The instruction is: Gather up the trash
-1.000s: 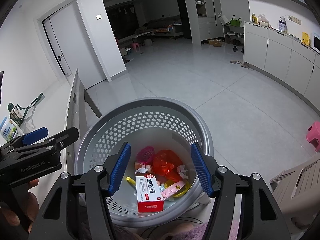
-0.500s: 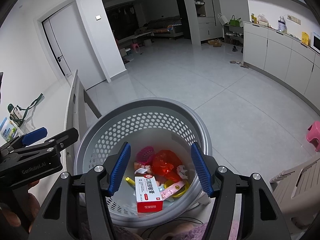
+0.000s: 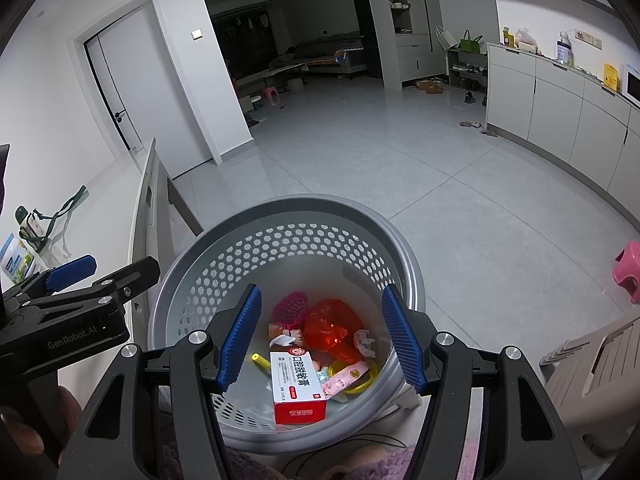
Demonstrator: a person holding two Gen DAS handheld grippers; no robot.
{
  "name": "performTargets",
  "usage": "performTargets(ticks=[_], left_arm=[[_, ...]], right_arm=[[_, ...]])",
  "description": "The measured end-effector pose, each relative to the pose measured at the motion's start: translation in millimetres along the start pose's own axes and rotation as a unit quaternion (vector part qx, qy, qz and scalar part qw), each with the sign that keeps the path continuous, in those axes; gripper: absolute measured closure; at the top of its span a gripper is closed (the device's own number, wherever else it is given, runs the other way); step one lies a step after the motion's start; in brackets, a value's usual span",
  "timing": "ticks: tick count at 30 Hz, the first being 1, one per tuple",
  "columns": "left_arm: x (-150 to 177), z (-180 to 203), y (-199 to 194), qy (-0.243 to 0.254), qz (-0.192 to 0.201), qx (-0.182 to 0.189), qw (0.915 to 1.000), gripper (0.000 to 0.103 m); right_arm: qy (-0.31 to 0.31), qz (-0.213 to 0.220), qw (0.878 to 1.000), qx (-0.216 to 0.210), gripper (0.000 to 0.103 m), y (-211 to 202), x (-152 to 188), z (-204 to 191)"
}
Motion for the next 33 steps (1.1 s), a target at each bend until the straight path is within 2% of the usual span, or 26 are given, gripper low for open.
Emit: performTargets(ticks=[33], left_arm=[[0.0, -3.2, 0.3, -0.006, -0.002, 0.000, 1.0000, 0.006]], right_arm=[[-0.001, 0.000, 1.000, -0.002, 0.043, -0.1, 1.6, -1.5]])
Point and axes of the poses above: each gripper's, at about its wrist camera, not at the fingertips, and y roughly the way its jaws point, z to its right, x to its underside, the point moved 7 cm from there along y, roughly the way its jaws point, and after that the axes turned 10 degrees about x, right-handed, at the moved point
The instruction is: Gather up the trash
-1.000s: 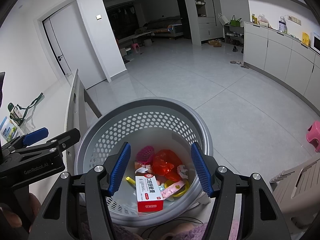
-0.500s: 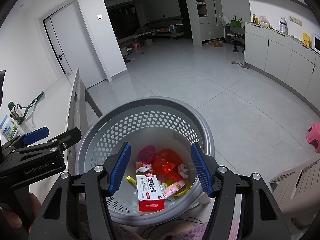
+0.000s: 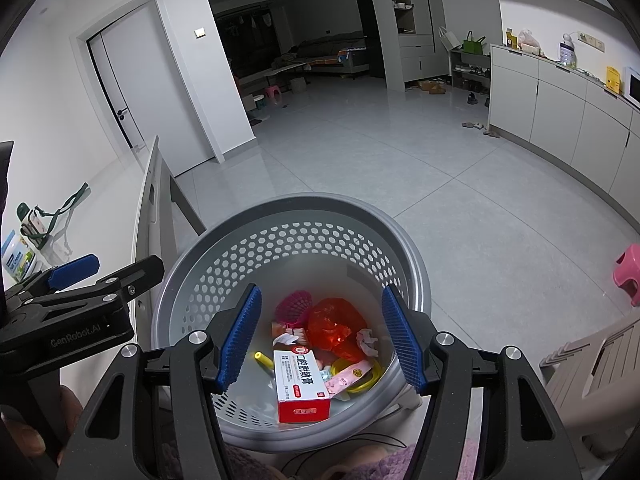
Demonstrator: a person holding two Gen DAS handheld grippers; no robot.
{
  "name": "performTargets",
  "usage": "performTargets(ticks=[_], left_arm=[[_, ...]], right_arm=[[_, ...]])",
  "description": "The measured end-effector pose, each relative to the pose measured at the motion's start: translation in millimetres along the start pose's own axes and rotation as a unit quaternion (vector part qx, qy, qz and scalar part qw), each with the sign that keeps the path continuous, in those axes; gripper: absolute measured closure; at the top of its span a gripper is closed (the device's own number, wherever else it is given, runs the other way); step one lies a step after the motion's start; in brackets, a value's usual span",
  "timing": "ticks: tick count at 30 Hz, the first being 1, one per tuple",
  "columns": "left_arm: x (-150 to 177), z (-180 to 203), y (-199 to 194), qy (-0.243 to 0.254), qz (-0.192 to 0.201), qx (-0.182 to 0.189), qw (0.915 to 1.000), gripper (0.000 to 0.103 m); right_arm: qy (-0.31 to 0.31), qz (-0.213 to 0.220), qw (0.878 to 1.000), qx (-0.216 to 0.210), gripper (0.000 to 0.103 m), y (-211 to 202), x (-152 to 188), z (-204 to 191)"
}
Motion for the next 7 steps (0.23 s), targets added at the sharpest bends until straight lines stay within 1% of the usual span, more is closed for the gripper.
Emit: performTargets(ticks=[7], left_arm=[[0.3, 0.6, 0.4, -0.001, 0.000, -0.002, 1.0000, 0.006]], right_arm=[[0.000, 0.001, 1.000, 0.000, 0.043, 0.0, -0.3, 0.1]])
Point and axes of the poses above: each gripper's, at about its wrist camera, not at the fingertips, and y roughly the way its jaws point, z to its right, x to its underside, the point moved 7 cm from there along y, roughly the way its jaws point, and after that the axes turned 10 degrees about x, right-handed, at the moved point
